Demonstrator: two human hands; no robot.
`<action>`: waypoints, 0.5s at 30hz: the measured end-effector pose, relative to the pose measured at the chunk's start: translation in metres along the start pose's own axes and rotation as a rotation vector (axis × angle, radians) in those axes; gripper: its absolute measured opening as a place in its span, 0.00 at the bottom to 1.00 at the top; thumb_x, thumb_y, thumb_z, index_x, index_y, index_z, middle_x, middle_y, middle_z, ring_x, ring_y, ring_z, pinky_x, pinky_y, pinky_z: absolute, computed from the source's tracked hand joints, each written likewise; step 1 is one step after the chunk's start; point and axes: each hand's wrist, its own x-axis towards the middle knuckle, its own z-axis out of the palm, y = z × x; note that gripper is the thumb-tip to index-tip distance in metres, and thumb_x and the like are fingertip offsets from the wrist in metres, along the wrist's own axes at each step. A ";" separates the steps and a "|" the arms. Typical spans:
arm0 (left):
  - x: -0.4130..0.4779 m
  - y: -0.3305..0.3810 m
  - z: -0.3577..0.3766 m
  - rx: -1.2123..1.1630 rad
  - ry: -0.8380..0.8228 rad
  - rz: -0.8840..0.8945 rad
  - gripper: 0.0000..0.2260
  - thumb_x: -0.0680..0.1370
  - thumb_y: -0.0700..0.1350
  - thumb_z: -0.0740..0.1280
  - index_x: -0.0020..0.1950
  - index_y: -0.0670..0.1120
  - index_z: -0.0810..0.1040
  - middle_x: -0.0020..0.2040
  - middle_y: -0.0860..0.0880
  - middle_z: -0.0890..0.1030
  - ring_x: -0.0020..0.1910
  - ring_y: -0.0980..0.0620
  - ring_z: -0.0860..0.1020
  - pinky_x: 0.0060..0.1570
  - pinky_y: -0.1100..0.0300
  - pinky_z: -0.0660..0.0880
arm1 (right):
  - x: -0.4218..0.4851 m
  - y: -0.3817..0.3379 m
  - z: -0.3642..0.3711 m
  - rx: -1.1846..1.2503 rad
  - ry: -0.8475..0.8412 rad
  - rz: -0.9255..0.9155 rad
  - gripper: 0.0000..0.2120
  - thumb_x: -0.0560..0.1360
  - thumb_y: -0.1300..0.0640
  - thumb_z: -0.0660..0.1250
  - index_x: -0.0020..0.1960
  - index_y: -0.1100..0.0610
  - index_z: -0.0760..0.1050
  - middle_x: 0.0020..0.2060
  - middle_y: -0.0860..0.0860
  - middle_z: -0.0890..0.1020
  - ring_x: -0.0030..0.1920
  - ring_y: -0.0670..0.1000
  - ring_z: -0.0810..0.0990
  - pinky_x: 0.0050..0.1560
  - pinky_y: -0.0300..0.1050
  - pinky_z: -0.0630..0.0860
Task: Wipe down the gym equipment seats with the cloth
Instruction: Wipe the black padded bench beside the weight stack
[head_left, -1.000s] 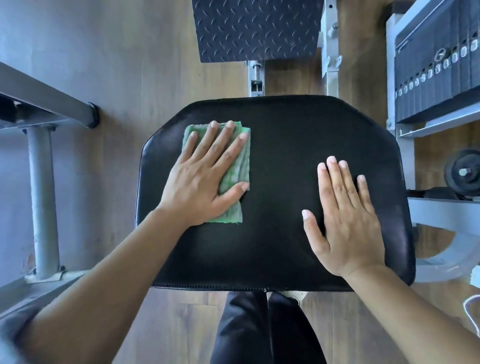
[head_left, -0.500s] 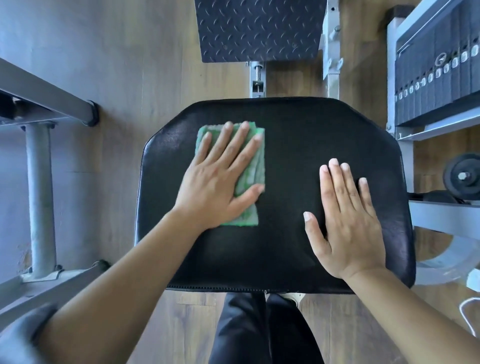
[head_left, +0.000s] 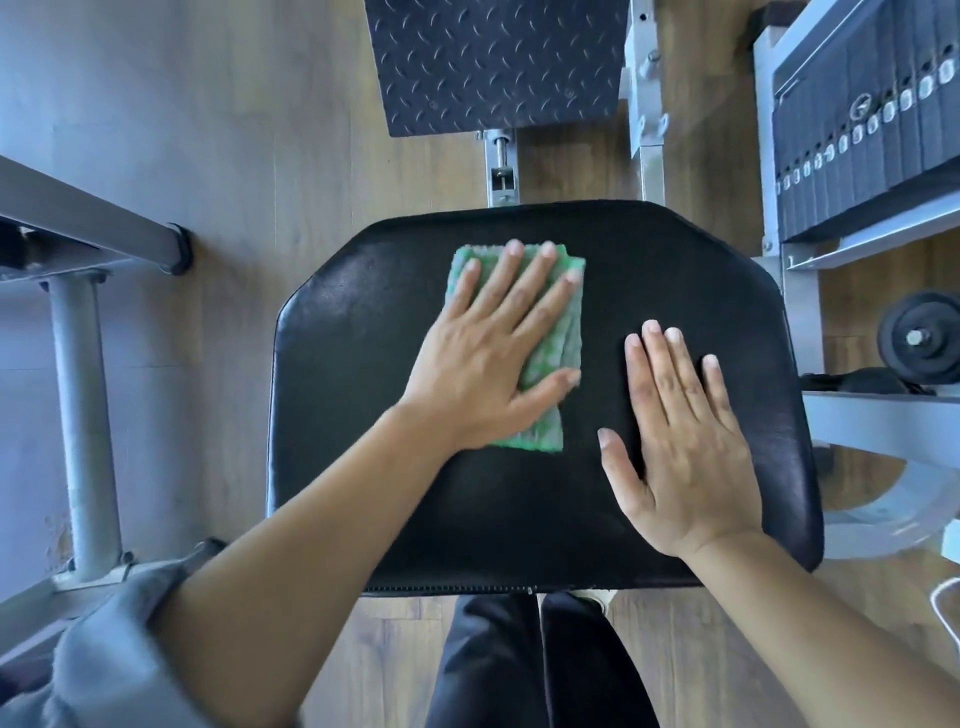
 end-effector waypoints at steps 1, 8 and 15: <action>-0.011 0.000 -0.002 -0.067 0.002 0.040 0.31 0.78 0.61 0.52 0.78 0.49 0.53 0.79 0.48 0.51 0.78 0.47 0.45 0.75 0.45 0.45 | 0.000 0.000 0.000 0.003 0.001 0.000 0.33 0.79 0.44 0.45 0.78 0.62 0.50 0.78 0.57 0.50 0.78 0.54 0.47 0.76 0.58 0.50; -0.049 -0.050 -0.011 -0.093 0.120 -0.365 0.26 0.81 0.55 0.47 0.78 0.48 0.55 0.79 0.50 0.49 0.77 0.50 0.44 0.75 0.54 0.40 | 0.000 -0.001 -0.002 -0.022 -0.021 0.002 0.32 0.79 0.44 0.44 0.78 0.61 0.48 0.78 0.56 0.49 0.78 0.53 0.46 0.76 0.57 0.50; -0.047 -0.065 0.002 0.014 0.039 -0.445 0.27 0.80 0.59 0.44 0.79 0.52 0.49 0.79 0.51 0.46 0.77 0.50 0.42 0.74 0.53 0.39 | -0.002 0.001 -0.005 0.010 -0.033 -0.022 0.32 0.80 0.44 0.45 0.78 0.61 0.47 0.78 0.55 0.49 0.78 0.53 0.46 0.75 0.56 0.49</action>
